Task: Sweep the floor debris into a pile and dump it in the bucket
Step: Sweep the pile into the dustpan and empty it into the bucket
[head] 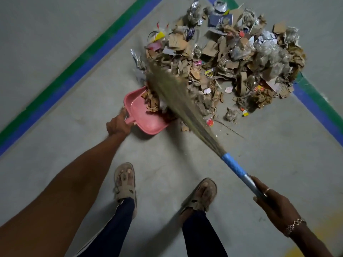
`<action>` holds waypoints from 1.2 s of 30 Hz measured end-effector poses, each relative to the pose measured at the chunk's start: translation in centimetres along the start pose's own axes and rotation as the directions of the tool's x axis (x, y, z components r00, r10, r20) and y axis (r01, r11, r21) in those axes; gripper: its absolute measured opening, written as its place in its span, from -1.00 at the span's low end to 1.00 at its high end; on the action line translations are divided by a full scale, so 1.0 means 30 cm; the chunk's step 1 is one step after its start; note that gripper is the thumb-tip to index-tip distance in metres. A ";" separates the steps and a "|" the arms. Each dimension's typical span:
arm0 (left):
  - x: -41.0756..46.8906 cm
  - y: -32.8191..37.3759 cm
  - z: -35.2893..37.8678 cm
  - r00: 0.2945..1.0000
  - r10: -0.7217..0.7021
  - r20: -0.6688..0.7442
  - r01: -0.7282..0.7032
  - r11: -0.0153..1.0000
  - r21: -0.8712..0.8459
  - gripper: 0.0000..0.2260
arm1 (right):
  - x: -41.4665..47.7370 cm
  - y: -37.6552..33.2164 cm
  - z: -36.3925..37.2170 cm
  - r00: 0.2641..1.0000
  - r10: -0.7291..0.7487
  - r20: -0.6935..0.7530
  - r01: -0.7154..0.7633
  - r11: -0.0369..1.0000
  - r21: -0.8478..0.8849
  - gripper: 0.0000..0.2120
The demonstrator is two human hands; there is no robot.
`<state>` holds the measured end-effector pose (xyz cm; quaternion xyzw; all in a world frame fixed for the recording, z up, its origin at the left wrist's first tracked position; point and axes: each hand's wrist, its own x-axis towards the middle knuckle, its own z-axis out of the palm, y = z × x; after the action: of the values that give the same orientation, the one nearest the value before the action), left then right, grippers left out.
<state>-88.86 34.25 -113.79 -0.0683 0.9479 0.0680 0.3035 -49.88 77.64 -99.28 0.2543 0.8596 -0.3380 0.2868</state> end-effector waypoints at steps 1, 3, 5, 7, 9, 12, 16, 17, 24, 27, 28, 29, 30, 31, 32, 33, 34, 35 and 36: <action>0.004 0.007 -0.004 1.000 0.004 0.008 -0.004 1.000 0.002 -0.44 | -0.008 -0.012 0.001 0.999 -0.012 0.030 0.013 1.000 -0.025 -0.31; 0.015 0.012 -0.011 1.000 0.006 0.023 -0.006 1.000 -0.009 -0.41 | -0.026 -0.049 0.008 0.997 -0.042 0.069 0.045 0.998 -0.043 -0.30; 0.021 0.009 -0.018 1.000 0.003 0.018 -0.002 0.999 -0.036 -0.39 | -0.039 -0.091 0.020 0.995 -0.079 0.061 0.082 0.996 -0.034 -0.30; 0.016 0.010 -0.018 1.000 0.012 0.017 -0.011 0.999 -0.047 -0.44 | -0.045 -0.118 0.030 0.995 -0.094 0.022 0.095 0.995 -0.013 -0.33; 0.007 0.009 -0.015 0.999 0.013 0.032 -0.011 0.999 -0.036 -0.49 | -0.039 -0.140 0.032 0.996 -0.088 -0.024 0.089 0.996 0.018 -0.37; 0.010 0.006 -0.016 0.999 0.023 0.025 -0.022 0.999 -0.035 -0.57 | 0.010 -0.164 0.007 0.989 -0.075 -0.127 0.087 0.993 0.086 -0.39; 0.009 0.012 -0.011 0.999 0.033 0.022 -0.032 0.999 -0.033 -0.59 | 0.080 -0.164 -0.038 0.979 -0.016 -0.204 0.043 0.990 0.133 -0.39; 0.009 0.012 -0.010 0.999 0.036 0.024 -0.035 0.999 -0.030 -0.56 | 0.095 -0.161 -0.052 0.974 0.004 -0.227 0.018 0.995 0.098 -0.39; 0.017 0.015 -0.005 1.000 -0.006 0.028 0.007 1.000 -0.009 -0.44 | 0.245 -0.076 -0.089 0.961 0.119 -0.248 -0.148 0.984 -0.103 -0.37; 0.014 0.028 -0.007 0.999 -0.024 0.021 0.025 0.999 -0.031 -0.48 | 0.255 -0.022 -0.087 0.979 0.130 -0.158 -0.153 0.978 -0.144 -0.34; 0.014 0.029 -0.007 0.999 -0.028 0.016 0.028 0.999 -0.040 -0.49 | 0.247 -0.005 -0.087 0.986 0.112 -0.124 -0.132 0.978 -0.161 -0.32; 0.011 0.034 -0.011 1.000 -0.029 0.009 0.030 0.998 -0.050 -0.49 | 0.235 0.005 -0.088 0.993 0.081 -0.087 -0.096 0.980 -0.177 -0.28; 0.008 0.036 -0.013 1.000 -0.028 0.000 0.028 0.998 -0.058 -0.48 | 0.221 0.011 -0.088 0.997 0.056 -0.051 -0.065 0.979 -0.194 -0.24; 0.003 0.036 -0.015 1.000 -0.023 -0.006 0.023 0.998 -0.061 -0.47 | 0.208 0.019 -0.087 0.999 0.041 -0.021 -0.045 0.976 -0.215 -0.19; -0.002 0.034 -0.015 1.000 -0.020 -0.007 0.020 0.997 -0.071 -0.46 | 0.191 0.022 -0.086 0.999 0.036 -0.004 -0.037 0.974 -0.225 -0.17; -0.010 0.035 -0.016 1.000 -0.017 -0.004 0.017 0.996 -0.083 -0.44 | 0.172 0.026 -0.081 0.999 0.033 -0.006 -0.033 0.974 -0.225 -0.16; -0.014 0.030 -0.013 1.000 -0.014 0.001 0.014 0.995 -0.097 -0.42 | 0.150 0.028 -0.077 0.999 0.028 -0.025 -0.033 0.976 -0.217 -0.17; -0.019 0.028 -0.009 1.000 -0.011 0.007 0.012 0.994 -0.112 -0.40 | 0.129 0.028 -0.073 0.998 0.031 -0.054 -0.041 0.980 -0.196 -0.20; -0.025 0.028 -0.006 1.000 -0.014 0.011 0.015 0.992 -0.125 -0.39 | 0.107 0.028 -0.070 0.995 0.040 -0.087 -0.054 0.985 -0.165 -0.23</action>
<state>-88.49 35.12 -113.13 -0.0936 0.9398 0.1256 0.3037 -52.30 80.49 -100.51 0.2634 0.8899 -0.2467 0.2791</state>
